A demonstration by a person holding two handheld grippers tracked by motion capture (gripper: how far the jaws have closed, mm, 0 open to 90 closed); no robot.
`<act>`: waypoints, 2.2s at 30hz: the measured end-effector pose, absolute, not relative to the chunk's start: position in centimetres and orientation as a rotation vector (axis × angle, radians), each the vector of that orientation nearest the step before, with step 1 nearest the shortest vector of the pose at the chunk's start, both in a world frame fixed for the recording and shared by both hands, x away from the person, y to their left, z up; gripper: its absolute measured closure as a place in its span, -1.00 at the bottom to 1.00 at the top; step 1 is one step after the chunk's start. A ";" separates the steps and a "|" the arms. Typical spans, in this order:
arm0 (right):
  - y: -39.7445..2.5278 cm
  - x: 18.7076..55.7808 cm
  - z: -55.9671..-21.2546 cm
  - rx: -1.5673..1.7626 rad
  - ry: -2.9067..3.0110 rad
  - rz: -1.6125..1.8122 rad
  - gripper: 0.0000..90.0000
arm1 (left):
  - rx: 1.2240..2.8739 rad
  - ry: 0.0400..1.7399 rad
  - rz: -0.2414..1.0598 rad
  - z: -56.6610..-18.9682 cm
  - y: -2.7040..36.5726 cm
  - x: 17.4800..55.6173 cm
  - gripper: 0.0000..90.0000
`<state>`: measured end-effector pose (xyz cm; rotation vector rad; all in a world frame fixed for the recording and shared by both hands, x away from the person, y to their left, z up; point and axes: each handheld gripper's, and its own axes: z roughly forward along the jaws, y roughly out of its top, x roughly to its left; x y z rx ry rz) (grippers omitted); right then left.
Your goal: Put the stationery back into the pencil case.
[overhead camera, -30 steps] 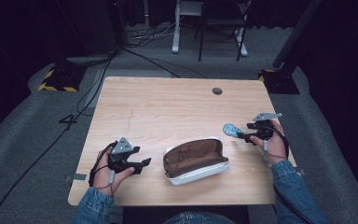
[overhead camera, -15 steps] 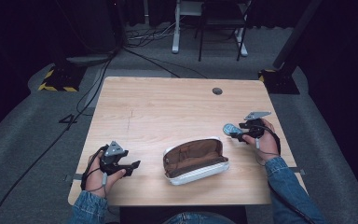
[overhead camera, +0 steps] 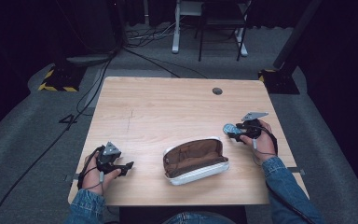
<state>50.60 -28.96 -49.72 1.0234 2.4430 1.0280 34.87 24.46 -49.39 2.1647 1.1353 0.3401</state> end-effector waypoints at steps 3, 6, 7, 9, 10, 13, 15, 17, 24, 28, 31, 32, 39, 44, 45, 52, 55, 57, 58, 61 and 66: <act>-28.8 50.5 -49.6 1.027 2.443 1.027 -0.01 | 2.155 1.137 0.336 -49.7 24.5 34.9 -0.34; -28.8 50.3 -49.5 1.045 2.436 1.017 0.10 | 2.155 1.135 0.345 -49.7 24.6 35.0 -0.36; -28.7 50.2 -49.5 1.053 2.433 1.013 0.10 | 2.154 1.132 0.359 -49.8 24.5 35.0 -0.38; -28.7 50.2 -49.4 1.058 2.433 1.009 0.11 | 2.150 1.125 0.375 -50.0 24.5 35.0 -0.44; -28.7 50.2 -49.4 1.059 2.432 1.007 0.11 | 2.147 1.116 0.384 -50.1 24.5 35.1 -0.47; -28.6 50.1 -49.4 1.073 2.428 0.999 0.11 | 2.156 1.085 0.412 -50.3 24.6 35.2 -0.53; -28.5 50.0 -49.3 1.087 2.428 0.992 0.12 | 2.154 1.083 0.410 -50.4 24.6 35.2 -0.58; -28.5 50.0 -49.3 1.094 2.427 0.991 0.12 | 2.154 1.091 0.404 -50.4 24.6 35.2 -0.58; -28.6 49.8 -48.7 1.108 2.416 1.004 0.12 | 2.155 1.096 0.414 -50.4 24.6 35.3 -0.66; -28.7 49.6 -48.2 1.100 2.406 1.012 0.12 | 2.154 1.098 0.415 -50.4 24.6 35.3 -0.66; -28.7 49.4 -47.7 1.097 2.402 1.021 0.12 | 2.154 1.099 0.415 -50.4 24.6 35.3 -0.66; -28.7 49.3 -47.5 1.095 2.399 1.023 0.13 | 2.154 1.100 0.415 -50.4 24.6 35.3 -0.66; -29.0 48.6 -45.9 1.087 2.386 1.059 0.12 | 2.155 1.100 0.416 -50.4 24.6 35.3 -0.67; -28.8 48.0 -44.5 1.055 2.382 1.080 0.12 | 2.155 1.100 0.416 -50.4 24.6 35.3 -0.67; -28.7 47.9 -44.4 1.049 2.384 1.082 0.12 | 2.155 1.099 0.416 -50.4 24.6 35.3 -0.67; -27.8 46.9 -42.6 1.011 2.402 1.103 0.12 | 2.156 1.100 0.416 -50.4 24.6 35.3 -0.67; -27.5 46.5 -41.9 0.994 2.409 1.107 0.12 | 2.156 1.099 0.416 -50.4 24.6 35.3 -0.67; -27.3 46.2 -41.4 0.986 2.412 1.116 0.12 | 2.156 1.099 0.416 -50.4 24.6 35.3 -0.67; -27.1 46.0 -41.1 0.983 2.415 1.127 0.12 | 2.155 1.100 0.416 -50.4 24.6 35.3 -0.67; -26.8 45.4 -40.4 0.976 2.427 1.150 0.12 | 2.156 1.099 0.416 -50.4 24.6 35.3 -0.67; -26.1 44.6 -39.3 0.953 2.442 1.171 0.12 | 2.156 1.099 0.416 -50.4 24.6 35.3 -0.67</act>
